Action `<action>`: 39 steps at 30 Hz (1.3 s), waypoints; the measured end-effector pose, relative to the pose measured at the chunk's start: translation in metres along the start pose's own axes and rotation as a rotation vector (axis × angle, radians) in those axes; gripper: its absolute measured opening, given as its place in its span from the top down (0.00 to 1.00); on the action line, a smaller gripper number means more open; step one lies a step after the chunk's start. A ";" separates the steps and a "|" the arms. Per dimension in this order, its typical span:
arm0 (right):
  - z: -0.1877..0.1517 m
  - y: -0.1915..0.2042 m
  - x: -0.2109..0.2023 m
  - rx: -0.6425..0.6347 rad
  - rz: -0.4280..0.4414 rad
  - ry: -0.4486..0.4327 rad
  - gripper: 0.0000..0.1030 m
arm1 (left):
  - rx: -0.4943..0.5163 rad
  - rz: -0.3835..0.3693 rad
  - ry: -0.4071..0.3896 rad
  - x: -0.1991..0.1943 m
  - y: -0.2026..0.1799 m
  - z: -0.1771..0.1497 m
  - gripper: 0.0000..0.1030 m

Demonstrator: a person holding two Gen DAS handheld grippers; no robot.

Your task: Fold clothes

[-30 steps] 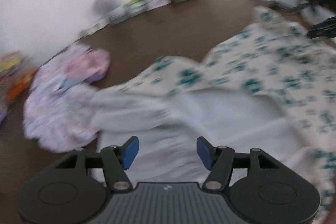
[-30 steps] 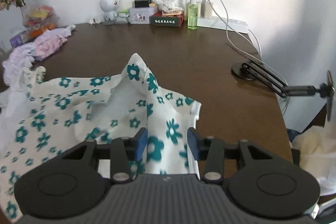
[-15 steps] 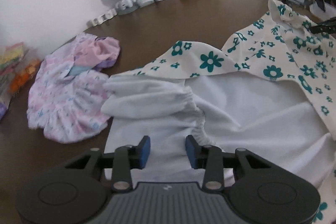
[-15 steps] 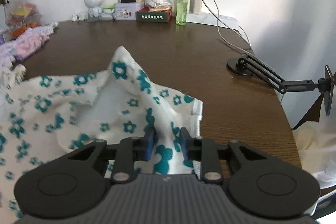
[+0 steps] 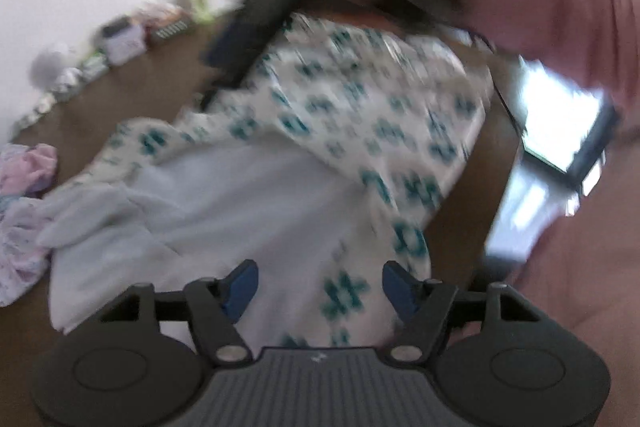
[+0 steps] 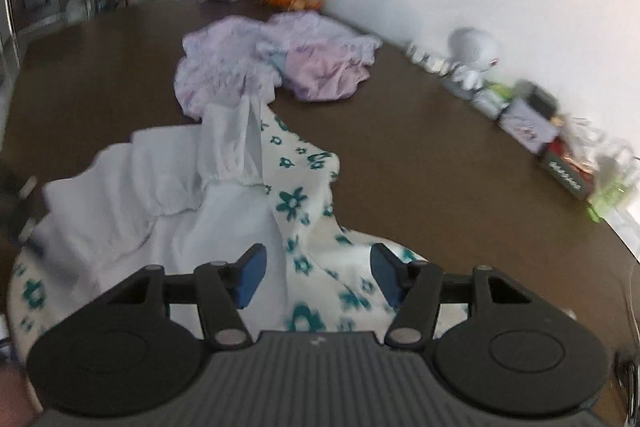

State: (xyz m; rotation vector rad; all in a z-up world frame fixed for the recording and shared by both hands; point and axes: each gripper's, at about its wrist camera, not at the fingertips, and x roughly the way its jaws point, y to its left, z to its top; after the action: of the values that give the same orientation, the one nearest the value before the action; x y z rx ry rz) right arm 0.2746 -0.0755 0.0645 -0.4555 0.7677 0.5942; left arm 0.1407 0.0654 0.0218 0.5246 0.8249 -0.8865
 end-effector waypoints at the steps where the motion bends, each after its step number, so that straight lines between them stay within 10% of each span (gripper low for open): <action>1: 0.005 0.001 0.011 -0.002 -0.013 0.017 0.43 | 0.019 -0.006 0.027 0.004 -0.006 -0.003 0.42; 4: 0.017 0.002 0.042 0.004 -0.045 0.070 0.49 | 0.015 -0.019 0.051 0.007 -0.009 -0.013 0.48; 9: 0.025 0.003 0.074 0.050 -0.026 0.109 0.95 | 0.003 -0.060 0.037 0.004 -0.010 -0.017 0.77; 11: 0.031 0.001 0.081 0.081 -0.036 0.099 0.96 | 0.002 -0.073 0.044 0.002 -0.010 -0.020 0.90; 22: 0.052 -0.019 0.105 0.256 -0.087 0.058 0.99 | -0.010 -0.040 0.096 -0.006 -0.025 -0.024 0.86; 25: 0.051 -0.031 0.086 0.356 -0.027 0.006 0.80 | -0.030 -0.024 0.067 -0.016 -0.026 -0.024 0.62; 27: 0.049 -0.048 0.050 0.452 0.029 -0.083 0.49 | -0.055 -0.020 0.009 -0.029 -0.024 -0.019 0.49; 33: 0.018 -0.091 -0.080 0.493 0.004 -0.277 0.31 | -0.097 0.064 -0.137 -0.057 -0.013 0.018 0.23; 39: -0.037 -0.117 -0.115 0.381 -0.220 -0.119 0.30 | -0.096 0.154 -0.132 -0.020 0.028 0.086 0.21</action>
State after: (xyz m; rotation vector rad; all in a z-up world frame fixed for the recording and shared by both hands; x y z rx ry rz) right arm 0.2657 -0.2221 0.1467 -0.1479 0.6867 0.2577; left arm 0.1917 0.0302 0.0905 0.4344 0.6938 -0.7286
